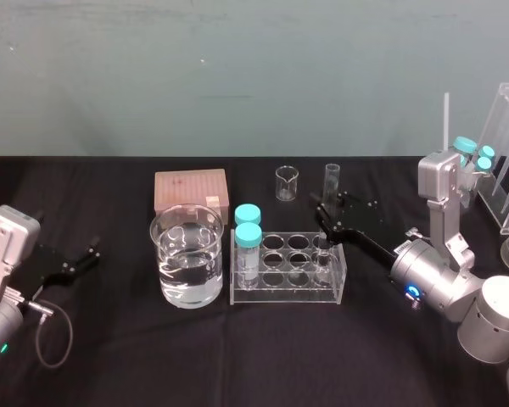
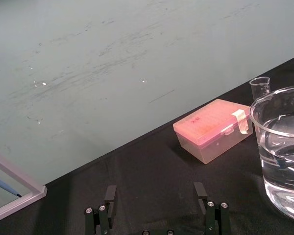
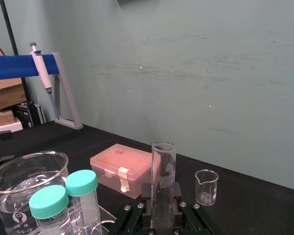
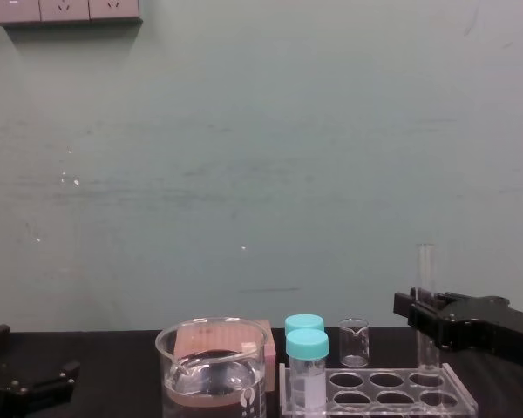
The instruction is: Hold the test tube with one hand and immerse one end into the beaker, then return it to the test tube rack.
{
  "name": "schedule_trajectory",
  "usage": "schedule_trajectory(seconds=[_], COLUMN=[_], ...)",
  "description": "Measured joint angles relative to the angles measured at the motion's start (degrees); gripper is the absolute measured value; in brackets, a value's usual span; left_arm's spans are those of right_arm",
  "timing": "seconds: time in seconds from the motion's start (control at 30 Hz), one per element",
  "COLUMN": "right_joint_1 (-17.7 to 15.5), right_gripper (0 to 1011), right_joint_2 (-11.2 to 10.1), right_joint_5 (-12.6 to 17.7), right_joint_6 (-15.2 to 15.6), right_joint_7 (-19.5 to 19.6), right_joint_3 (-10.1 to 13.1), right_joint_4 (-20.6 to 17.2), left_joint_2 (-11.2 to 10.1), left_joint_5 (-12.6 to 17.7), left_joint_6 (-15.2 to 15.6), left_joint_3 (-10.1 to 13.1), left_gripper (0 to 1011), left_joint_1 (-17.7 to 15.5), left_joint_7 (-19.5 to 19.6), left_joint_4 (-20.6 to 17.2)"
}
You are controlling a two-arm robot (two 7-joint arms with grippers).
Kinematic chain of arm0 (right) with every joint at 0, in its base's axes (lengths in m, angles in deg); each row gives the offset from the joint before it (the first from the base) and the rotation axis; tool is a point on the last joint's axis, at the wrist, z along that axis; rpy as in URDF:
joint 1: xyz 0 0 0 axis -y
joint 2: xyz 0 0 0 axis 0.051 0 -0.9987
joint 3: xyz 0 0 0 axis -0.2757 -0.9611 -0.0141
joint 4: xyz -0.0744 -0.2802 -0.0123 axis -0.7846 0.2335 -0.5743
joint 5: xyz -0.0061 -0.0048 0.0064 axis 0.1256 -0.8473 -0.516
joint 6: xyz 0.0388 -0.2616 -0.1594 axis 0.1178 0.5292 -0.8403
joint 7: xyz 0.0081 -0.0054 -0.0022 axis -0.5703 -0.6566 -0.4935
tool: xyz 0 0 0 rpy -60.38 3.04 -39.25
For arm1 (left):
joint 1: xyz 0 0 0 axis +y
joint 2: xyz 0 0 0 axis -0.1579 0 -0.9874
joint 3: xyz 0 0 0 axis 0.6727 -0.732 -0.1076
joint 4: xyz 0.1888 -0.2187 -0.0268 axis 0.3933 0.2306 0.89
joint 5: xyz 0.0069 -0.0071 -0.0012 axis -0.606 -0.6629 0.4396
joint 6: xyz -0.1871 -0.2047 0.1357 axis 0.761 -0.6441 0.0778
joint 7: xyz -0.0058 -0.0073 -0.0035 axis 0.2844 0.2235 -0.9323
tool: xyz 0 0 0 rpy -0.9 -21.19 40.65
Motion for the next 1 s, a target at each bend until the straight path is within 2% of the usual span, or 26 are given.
schedule_trajectory(seconds=[0.47, 0.57, 1.0], right_joint_1=[0.07, 0.06, 0.04], right_gripper=[236, 265, 672], right_joint_2=[-0.07, -0.06, -0.06], right_joint_5=[-0.41, -0.38, -0.28], right_joint_6=[-0.15, -0.15, -0.1], right_joint_7=[0.02, 0.02, 0.0], right_joint_3=[-0.01, 0.0, 0.0], right_joint_4=[0.02, 0.01, -0.04], left_joint_2=[0.0, 0.0, 0.0], left_joint_5=[0.0, 0.0, 0.0], left_joint_6=[0.0, 0.0, 0.0], left_joint_3=[0.0, 0.0, 0.0], left_gripper=[1000, 1000, 1000], left_joint_1=[0.0, 0.0, 0.0], left_joint_7=[0.0, 0.0, 0.0], left_joint_4=[0.0, 0.0, 0.0])
